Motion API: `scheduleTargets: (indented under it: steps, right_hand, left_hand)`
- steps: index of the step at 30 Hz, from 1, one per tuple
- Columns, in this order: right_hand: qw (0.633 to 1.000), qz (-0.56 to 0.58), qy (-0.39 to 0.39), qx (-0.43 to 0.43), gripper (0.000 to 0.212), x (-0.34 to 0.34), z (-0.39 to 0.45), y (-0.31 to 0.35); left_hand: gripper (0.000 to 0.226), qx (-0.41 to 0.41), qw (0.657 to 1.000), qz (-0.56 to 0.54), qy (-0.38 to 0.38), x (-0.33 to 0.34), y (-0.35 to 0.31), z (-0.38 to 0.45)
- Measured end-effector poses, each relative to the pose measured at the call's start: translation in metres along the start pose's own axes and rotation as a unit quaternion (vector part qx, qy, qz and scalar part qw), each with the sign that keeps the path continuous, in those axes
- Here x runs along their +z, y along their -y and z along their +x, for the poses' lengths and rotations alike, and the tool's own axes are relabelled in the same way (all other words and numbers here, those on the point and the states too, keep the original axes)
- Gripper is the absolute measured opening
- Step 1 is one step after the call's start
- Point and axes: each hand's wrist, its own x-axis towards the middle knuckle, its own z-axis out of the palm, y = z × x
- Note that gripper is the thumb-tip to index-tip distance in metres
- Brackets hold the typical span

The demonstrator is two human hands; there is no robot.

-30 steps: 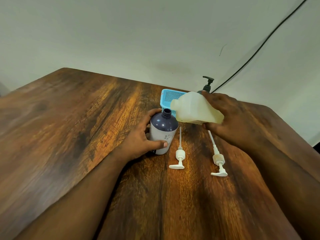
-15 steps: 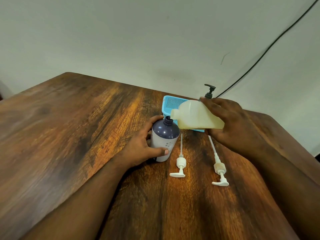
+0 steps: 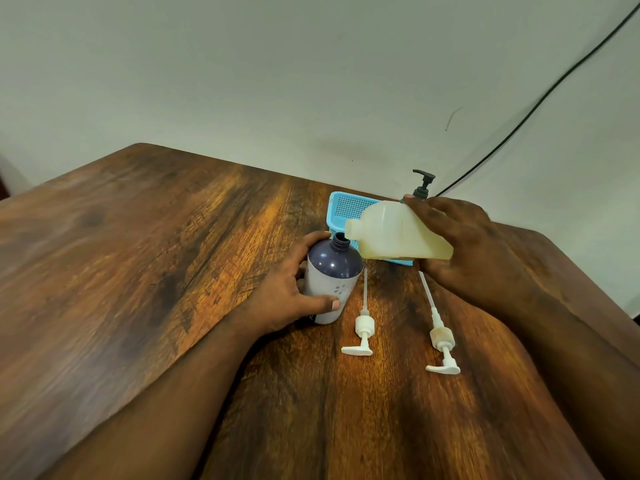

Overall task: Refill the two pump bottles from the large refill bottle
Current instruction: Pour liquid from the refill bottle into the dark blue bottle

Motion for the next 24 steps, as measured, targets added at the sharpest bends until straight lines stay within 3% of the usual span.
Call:
scheduleTargets:
  steps: [24]
  right_hand:
    - [1.000,-0.021,0.015,0.006,0.085,-0.0030,-0.0003,0.0046]
  left_hand:
    - [0.095,-0.006,1.000,0.005,0.001,-0.0011,0.0007,0.0003]
